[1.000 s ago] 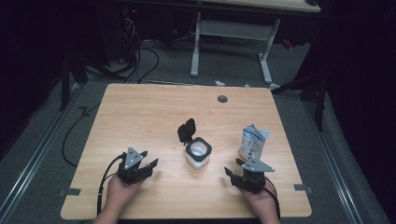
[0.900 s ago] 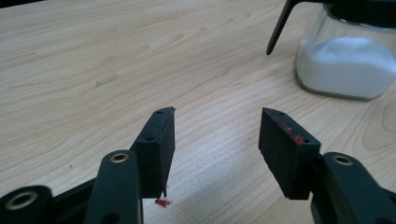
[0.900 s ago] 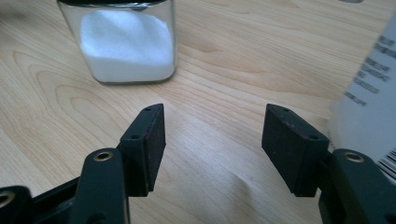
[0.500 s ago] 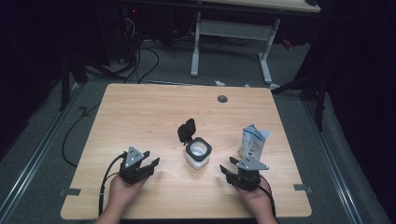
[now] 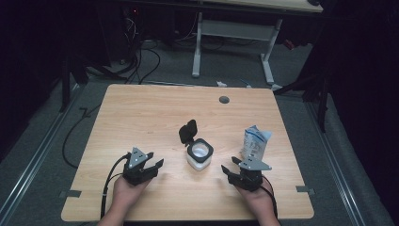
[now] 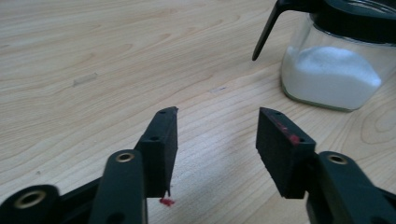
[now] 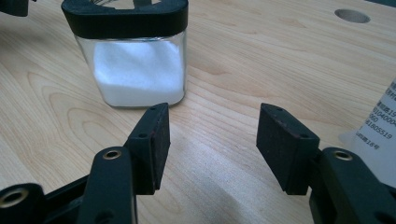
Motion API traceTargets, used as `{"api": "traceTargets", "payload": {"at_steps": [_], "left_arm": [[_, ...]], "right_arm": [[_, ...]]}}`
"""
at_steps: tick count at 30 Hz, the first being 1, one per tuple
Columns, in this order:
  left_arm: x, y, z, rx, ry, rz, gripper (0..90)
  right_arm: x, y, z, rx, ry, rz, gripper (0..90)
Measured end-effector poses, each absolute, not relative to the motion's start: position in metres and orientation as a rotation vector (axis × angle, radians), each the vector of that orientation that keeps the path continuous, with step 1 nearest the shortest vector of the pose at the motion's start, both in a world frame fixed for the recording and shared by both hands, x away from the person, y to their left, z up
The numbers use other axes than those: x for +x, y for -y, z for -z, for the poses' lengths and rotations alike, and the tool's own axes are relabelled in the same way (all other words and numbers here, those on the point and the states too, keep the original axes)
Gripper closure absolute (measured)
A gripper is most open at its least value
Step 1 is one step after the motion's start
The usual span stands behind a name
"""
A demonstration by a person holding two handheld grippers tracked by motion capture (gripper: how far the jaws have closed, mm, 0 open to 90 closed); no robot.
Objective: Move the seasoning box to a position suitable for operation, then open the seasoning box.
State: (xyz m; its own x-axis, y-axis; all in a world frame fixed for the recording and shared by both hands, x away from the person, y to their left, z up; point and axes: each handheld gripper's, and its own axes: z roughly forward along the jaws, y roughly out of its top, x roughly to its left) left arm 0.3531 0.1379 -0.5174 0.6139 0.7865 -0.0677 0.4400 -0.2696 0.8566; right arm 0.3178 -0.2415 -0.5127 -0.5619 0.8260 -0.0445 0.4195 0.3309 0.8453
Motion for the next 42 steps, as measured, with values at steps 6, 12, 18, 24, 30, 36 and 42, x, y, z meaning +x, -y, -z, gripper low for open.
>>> {"api": "traceTargets", "payload": {"at_steps": [6, 12, 18, 24, 30, 36, 42], "left_arm": [[0.353, -0.131, 0.517, 1.91, -0.974, -0.478, 50.0], [0.356, -0.125, 0.512, 1.911, -0.969, -0.493, 51.1], [0.366, -0.118, 0.509, 1.9, -0.989, -0.484, 51.9], [0.377, -0.109, 0.501, 1.88, -0.997, -0.462, 60.8], [0.389, -0.098, 0.488, 1.865, -0.992, -0.468, 67.1], [0.4, -0.095, 0.481, 1.841, -1.004, -0.449, 75.0], [0.407, -0.088, 0.471, 1.811, -0.994, -0.448, 87.3]], "right_arm": [[0.315, 0.244, 0.51, 1.094, -2.117, -1.142, 43.5], [0.316, 0.25, 0.508, 1.095, -2.102, -1.158, 44.0], [0.321, 0.251, 0.502, 1.1, -2.108, -1.153, 45.2], [0.331, 0.246, 0.499, 1.122, -2.118, -1.135, 48.5], [0.339, 0.234, 0.497, 1.107, -2.119, -1.119, 52.3], [0.346, 0.223, 0.498, 1.096, -2.131, -1.107, 54.4], [0.344, 0.218, 0.503, 1.089, -2.155, -1.113, 55.5]]}}
